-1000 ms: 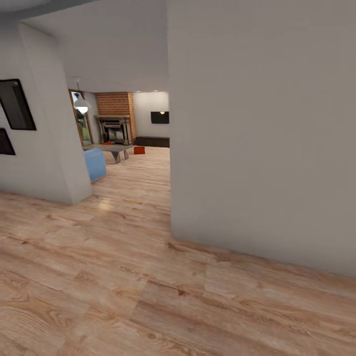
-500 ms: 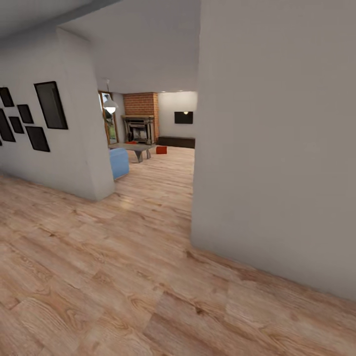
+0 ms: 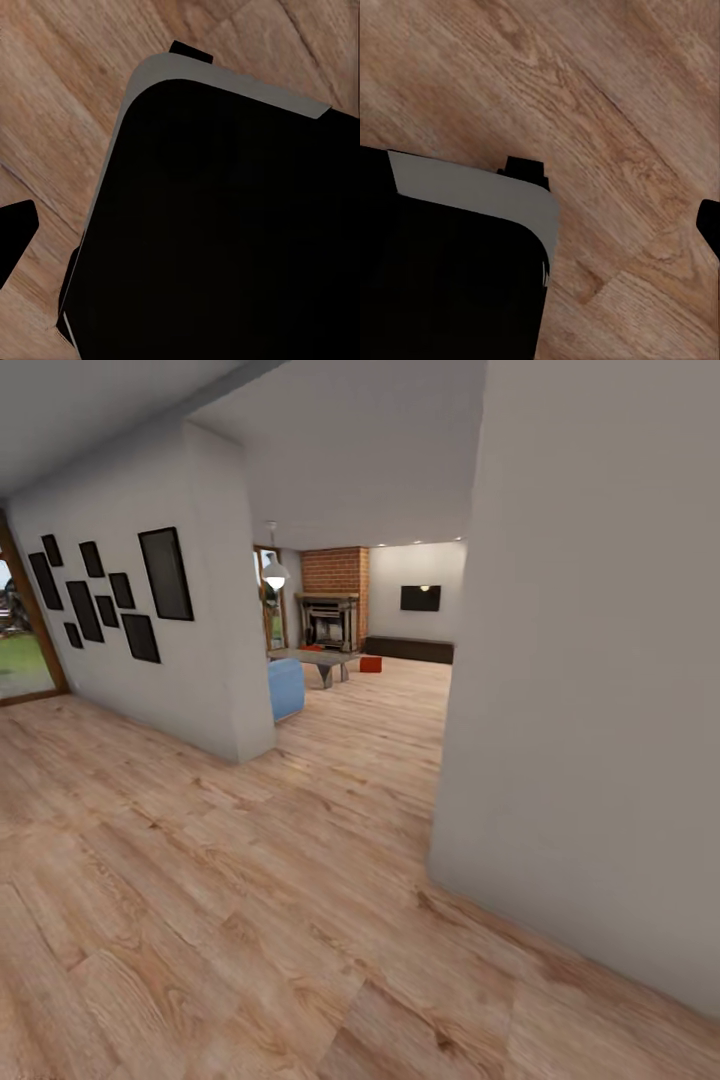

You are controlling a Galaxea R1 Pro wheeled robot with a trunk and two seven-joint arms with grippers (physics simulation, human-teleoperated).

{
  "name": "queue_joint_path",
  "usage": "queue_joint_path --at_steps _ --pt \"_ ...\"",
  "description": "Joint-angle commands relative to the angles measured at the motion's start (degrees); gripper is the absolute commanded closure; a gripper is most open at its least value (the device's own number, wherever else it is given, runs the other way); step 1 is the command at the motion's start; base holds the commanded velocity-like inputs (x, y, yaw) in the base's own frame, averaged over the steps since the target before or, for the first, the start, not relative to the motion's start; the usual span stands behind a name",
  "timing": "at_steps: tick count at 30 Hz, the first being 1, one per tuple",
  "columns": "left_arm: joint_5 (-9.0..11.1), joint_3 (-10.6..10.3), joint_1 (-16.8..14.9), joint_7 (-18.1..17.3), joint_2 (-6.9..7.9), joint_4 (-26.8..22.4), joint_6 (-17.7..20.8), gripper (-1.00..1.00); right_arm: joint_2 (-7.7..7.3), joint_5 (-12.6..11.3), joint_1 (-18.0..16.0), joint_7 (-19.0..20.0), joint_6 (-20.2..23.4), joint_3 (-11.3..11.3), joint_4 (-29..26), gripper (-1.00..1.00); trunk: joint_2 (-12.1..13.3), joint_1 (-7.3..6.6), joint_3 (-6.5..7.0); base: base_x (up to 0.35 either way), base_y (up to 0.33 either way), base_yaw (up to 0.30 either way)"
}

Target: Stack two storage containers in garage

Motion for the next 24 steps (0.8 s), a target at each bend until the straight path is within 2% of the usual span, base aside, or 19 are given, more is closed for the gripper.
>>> queue_joint_path --at_steps 1,6,24 --pt "0.21 0.06 -0.01 0.14 0.01 -0.09 0.18 -1.0 0.03 -0.52 -0.05 0.08 -0.3 0.48 0.14 -1.0 -0.03 0.03 -0.06 0.322 0.0 0.286" --pt "0.21 0.06 -0.01 0.18 0.01 -0.09 0.12 -1.0 0.07 -0.51 -0.05 0.15 -0.26 0.48 0.14 -1.0 -0.03 0.03 -0.06 0.322 0.0 0.262" --pt "0.15 -0.02 -0.01 0.14 -0.03 -0.09 0.19 -1.0 0.11 0.23 -0.05 0.09 -0.16 0.94 0.14 -1.0 -0.03 0.03 -0.06 0.322 0.0 0.011"
